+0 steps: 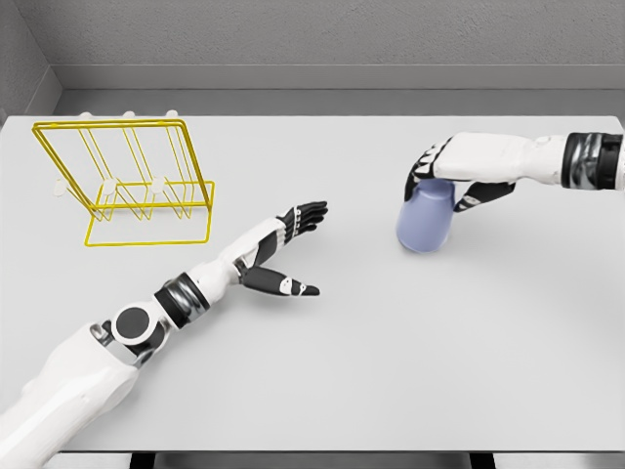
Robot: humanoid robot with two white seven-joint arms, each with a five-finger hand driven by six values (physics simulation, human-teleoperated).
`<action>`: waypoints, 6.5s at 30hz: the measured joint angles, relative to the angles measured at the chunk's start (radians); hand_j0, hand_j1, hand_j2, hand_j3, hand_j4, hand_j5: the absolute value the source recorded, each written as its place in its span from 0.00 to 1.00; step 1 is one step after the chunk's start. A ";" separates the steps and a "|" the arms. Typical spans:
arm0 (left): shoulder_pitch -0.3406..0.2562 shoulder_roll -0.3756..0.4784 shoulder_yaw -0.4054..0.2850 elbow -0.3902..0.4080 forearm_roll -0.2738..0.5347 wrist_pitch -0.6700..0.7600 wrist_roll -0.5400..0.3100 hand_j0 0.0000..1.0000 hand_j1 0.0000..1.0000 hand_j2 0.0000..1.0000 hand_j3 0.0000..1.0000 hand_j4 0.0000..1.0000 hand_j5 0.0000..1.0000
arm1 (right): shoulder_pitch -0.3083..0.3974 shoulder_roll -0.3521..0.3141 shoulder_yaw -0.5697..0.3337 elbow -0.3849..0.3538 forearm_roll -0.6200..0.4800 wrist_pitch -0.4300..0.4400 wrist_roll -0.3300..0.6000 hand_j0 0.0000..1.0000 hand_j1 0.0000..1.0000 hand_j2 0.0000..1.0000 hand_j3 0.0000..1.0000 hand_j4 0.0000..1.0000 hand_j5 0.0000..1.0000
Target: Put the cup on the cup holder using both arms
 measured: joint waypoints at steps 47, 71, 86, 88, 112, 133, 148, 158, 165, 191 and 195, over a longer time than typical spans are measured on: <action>0.006 0.003 0.019 -0.002 0.000 0.001 -0.003 1.00 1.00 1.00 1.00 1.00 1.00 | 0.023 0.146 0.040 0.018 0.000 0.000 0.002 1.00 1.00 1.00 1.00 1.00 1.00; 0.011 -0.105 0.041 0.043 0.001 0.005 -0.038 1.00 1.00 1.00 1.00 1.00 1.00 | 0.021 -0.049 -0.036 0.138 0.000 0.001 -0.252 1.00 1.00 1.00 1.00 1.00 1.00; 0.012 -0.131 0.045 0.074 -0.002 0.061 -0.037 1.00 1.00 1.00 1.00 1.00 1.00 | 0.057 -0.046 -0.017 0.180 0.003 0.001 -0.280 1.00 1.00 1.00 1.00 1.00 1.00; 0.011 -0.137 0.045 0.073 -0.017 0.063 -0.038 1.00 1.00 1.00 1.00 1.00 1.00 | 0.061 -0.042 -0.023 0.180 0.003 0.001 -0.280 1.00 1.00 1.00 1.00 1.00 1.00; 0.002 -0.191 0.044 0.078 -0.069 0.063 -0.037 1.00 1.00 1.00 1.00 1.00 1.00 | 0.094 -0.023 -0.078 0.186 0.003 0.001 -0.279 1.00 1.00 1.00 1.00 1.00 1.00; 0.011 -0.200 0.045 0.074 -0.066 0.062 -0.038 0.44 0.44 0.44 0.44 0.44 0.44 | 0.094 -0.029 -0.078 0.186 0.003 0.001 -0.279 1.00 1.00 1.00 1.00 1.00 1.00; 0.095 -0.054 0.164 -0.206 -0.009 0.090 -0.106 0.42 0.42 0.42 0.42 0.42 0.42 | 0.094 -0.028 -0.078 0.184 0.003 0.001 -0.279 1.00 1.00 1.00 1.00 1.00 1.00; 0.137 0.146 0.273 -0.345 0.117 0.092 -0.105 0.42 0.42 0.42 0.42 0.42 0.42 | 0.095 -0.026 -0.077 0.184 0.003 0.001 -0.279 1.00 1.00 1.00 1.00 1.00 1.00; 0.187 0.278 0.353 -0.365 0.209 0.083 -0.108 0.43 0.43 0.43 0.43 0.43 0.43 | 0.095 -0.025 -0.076 0.184 0.003 0.001 -0.279 1.00 1.00 1.00 1.00 1.00 1.00; 0.204 0.460 0.467 -0.358 0.350 0.083 -0.111 0.43 0.43 0.43 0.43 0.43 0.43 | 0.095 -0.025 -0.076 0.184 0.003 0.001 -0.279 1.00 1.00 1.00 1.00 1.00 1.00; 0.195 0.465 0.486 -0.352 0.352 0.087 -0.112 0.43 0.43 0.43 0.43 0.43 0.43 | 0.095 -0.024 -0.076 0.184 0.003 0.001 -0.279 1.00 1.00 1.00 1.00 1.00 1.00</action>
